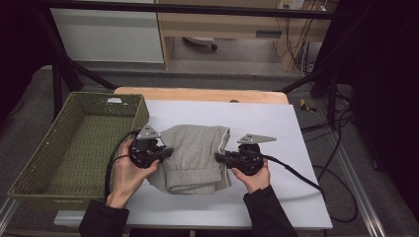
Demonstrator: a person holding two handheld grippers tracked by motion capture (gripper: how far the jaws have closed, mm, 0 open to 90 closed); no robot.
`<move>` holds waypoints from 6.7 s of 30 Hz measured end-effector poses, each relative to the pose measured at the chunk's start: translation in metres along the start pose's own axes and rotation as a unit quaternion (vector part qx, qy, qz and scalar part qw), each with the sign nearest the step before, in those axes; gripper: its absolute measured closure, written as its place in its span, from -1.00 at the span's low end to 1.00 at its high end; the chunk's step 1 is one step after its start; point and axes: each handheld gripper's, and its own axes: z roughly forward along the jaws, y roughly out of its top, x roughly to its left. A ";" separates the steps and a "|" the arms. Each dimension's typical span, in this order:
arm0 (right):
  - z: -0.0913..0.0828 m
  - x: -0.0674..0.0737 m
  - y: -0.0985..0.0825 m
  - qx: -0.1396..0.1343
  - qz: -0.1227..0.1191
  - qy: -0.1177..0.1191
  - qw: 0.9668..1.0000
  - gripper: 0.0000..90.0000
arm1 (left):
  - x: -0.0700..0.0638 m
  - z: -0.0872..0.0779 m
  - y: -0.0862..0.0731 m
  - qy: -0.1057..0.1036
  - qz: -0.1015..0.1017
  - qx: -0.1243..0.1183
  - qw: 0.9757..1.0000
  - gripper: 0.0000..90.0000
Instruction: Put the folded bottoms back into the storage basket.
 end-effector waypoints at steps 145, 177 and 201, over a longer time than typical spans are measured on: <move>0.094 0.136 0.111 -0.056 -0.066 0.049 0.995 0.66 | 0.123 -0.158 -0.001 0.057 -0.034 -0.030 0.997 0.78; 0.142 0.181 0.124 -0.059 -0.082 0.060 0.993 0.66 | 0.165 -0.188 -0.027 0.096 -0.047 -0.031 0.994 0.78; 0.175 0.206 0.121 -0.055 -0.086 0.066 0.993 0.65 | 0.192 -0.198 -0.050 0.117 -0.067 -0.028 0.991 0.79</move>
